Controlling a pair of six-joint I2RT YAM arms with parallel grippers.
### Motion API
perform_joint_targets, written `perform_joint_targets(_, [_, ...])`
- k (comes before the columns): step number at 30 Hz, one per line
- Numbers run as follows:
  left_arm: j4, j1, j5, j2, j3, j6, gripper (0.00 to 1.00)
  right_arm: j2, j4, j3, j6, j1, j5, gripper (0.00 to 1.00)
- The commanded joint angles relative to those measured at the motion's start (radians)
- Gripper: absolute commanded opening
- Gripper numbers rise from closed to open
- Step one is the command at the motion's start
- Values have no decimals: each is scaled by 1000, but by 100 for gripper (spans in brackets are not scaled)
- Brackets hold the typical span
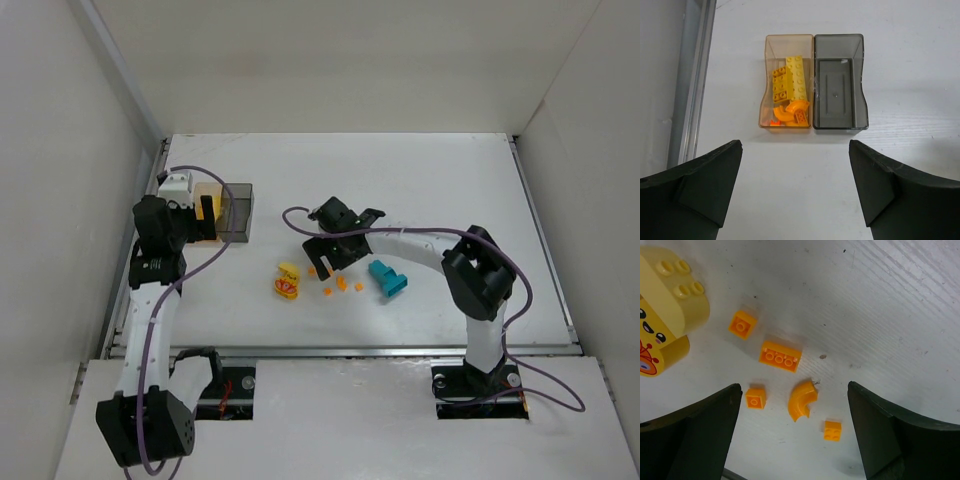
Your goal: Sort the legos into containers by color
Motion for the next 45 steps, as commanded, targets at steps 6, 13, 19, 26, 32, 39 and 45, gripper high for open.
perform_joint_targets(6, [-74, -2, 4, -97, -12, 2, 86, -5, 28, -2, 69, 48, 1, 91])
perform_joint_targets(13, [-83, -2, 4, -108, -12, -18, 86, 53, -18, 64, 160, 59, 125, 66])
perform_joint_targets(19, [-83, -2, 4, -108, -21, -18, 86, 74, -49, 101, 192, 93, 206, 63])
perform_joint_targets(26, [-83, -2, 13, -89, -21, -18, 86, 119, -61, 143, 201, 93, 223, 62])
perform_joint_targets(32, [-74, -2, 13, -78, -21, -18, 86, 151, -70, 173, 191, 93, 234, 52])
perform_joint_targets(39, [-65, -2, 13, -69, -21, -18, 86, 171, -79, 195, 190, 93, 243, 39])
perform_joint_targets(45, [-64, -2, 13, -69, -21, 0, 86, 171, -98, 204, 190, 93, 243, 24])
